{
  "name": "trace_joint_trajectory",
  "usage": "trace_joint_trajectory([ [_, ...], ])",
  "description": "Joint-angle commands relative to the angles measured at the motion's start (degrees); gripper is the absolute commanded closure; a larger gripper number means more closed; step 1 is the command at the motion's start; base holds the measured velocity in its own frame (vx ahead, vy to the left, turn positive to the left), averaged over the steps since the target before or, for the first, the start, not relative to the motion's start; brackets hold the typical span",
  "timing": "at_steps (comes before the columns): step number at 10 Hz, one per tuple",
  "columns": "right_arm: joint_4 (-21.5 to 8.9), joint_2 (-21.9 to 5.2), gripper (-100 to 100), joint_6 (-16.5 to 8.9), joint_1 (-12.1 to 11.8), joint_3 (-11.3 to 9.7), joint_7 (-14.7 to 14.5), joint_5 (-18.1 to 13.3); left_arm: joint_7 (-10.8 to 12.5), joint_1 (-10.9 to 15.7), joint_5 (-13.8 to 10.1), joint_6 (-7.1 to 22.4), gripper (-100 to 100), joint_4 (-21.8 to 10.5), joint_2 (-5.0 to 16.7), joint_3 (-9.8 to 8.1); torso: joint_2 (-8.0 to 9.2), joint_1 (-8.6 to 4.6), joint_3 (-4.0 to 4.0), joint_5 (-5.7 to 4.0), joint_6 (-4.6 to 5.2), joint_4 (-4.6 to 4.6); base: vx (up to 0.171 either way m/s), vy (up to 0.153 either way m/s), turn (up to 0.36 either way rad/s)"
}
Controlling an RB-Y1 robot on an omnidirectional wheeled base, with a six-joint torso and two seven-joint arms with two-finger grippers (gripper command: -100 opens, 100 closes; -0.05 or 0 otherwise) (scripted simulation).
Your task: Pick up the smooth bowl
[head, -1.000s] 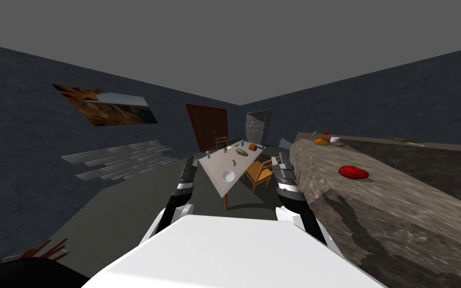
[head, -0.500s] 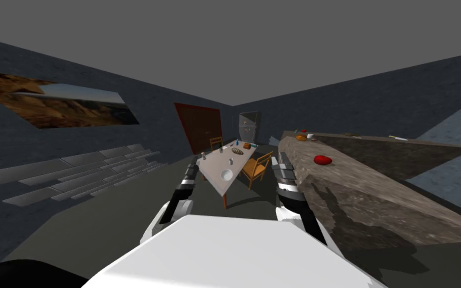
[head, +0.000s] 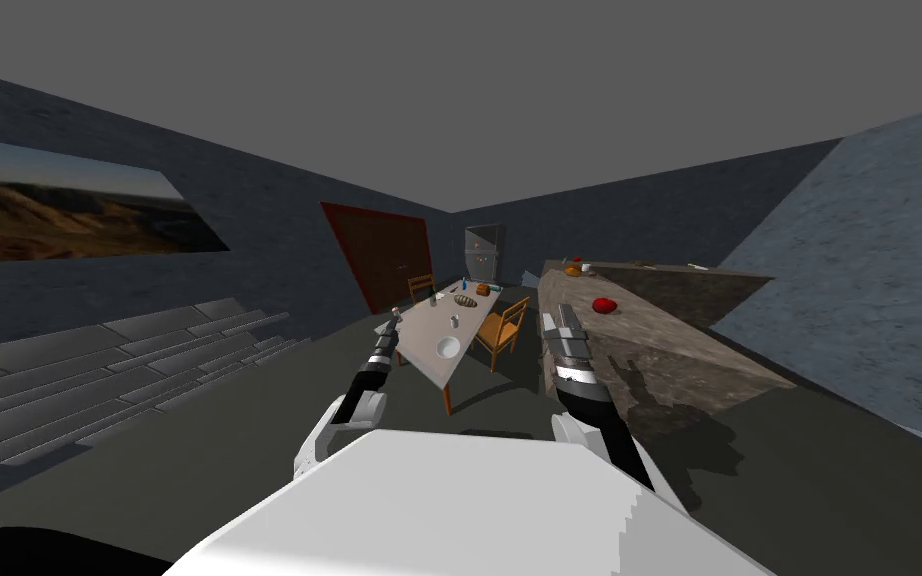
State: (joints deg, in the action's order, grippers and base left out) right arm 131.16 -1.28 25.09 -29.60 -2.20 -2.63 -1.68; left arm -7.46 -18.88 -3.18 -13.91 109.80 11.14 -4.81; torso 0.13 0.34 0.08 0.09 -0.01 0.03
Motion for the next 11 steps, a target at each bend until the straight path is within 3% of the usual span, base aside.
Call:
trace_joint_trajectory([
  [1,0.0,0.0,0,0.0,0.0,0.0,0.0,0.0,-0.34,2.04,-0.95,2.86,-100,-2.86,0.27,-0.85,0.0,0.0,0.0,0.0,0.0,0.0,-0.054,0.069,-0.3],
  [3,0.0,0.0,0,0.0,-0.01,0.0,0.0,0.0,-0.53,3.59,-1.75,5.93,-100,-5.57,0.52,-1.51,-0.07,-0.06,-0.04,-0.01,-0.03,-0.01,-0.049,0.047,-0.173],
  [4,0.0,0.0,0,0.0,0.0,0.0,0.0,0.0,-0.53,3.59,-1.75,5.93,-100,-6.01,0.52,-1.51,-0.06,-0.1,-0.04,-0.02,0.0,-0.01,-0.043,0.03,-0.112],
  [5,0.0,0.0,0,0.0,-0.01,0.0,0.0,0.0,-0.76,5.17,-2.64,8.17,-100,-7.84,0.75,-2.18,-0.09,-0.13,-0.05,-0.03,-0.04,-0.02,-0.047,0.024,-0.211],
  [6,0.0,0.0,0,0.0,0.0,0.0,0.0,0.0,-0.76,5.17,-2.64,8.17,-100,-8.8,0.75,-2.18,-0.09,-0.15,-0.05,-0.04,0.0,-0.02,-0.038,0.024,-0.117],
  [8,0.0,0.0,0,0.0,-0.01,0.0,0.0,0.0,-1.36,8.32,-4.68,11.9,-100,-13.62,1.19,-3.5,-0.16,-0.17,-0.09,-0.04,0.0,-0.03,-0.037,0.023,-0.257],
  [10,0.0,0.0,0,0.0,-0.02,0.0,0.0,0.0,-1.72,9.9,-5.82,14.7,-100,-17.47,1.42,-4.16,-0.13,-0.14,-0.07,-0.03,-0.05,-0.03,-0.043,0.021,-0.119],
  [11,0.0,0.0,0,0.0,-0.01,0.0,0.0,0.0,-1.72,9.9,-5.82,14.7,-100,-17.81,1.42,-4.16,-0.11,-0.18,-0.07,-0.04,-0.03,-0.03,-0.029,0.009,-0.084],
])
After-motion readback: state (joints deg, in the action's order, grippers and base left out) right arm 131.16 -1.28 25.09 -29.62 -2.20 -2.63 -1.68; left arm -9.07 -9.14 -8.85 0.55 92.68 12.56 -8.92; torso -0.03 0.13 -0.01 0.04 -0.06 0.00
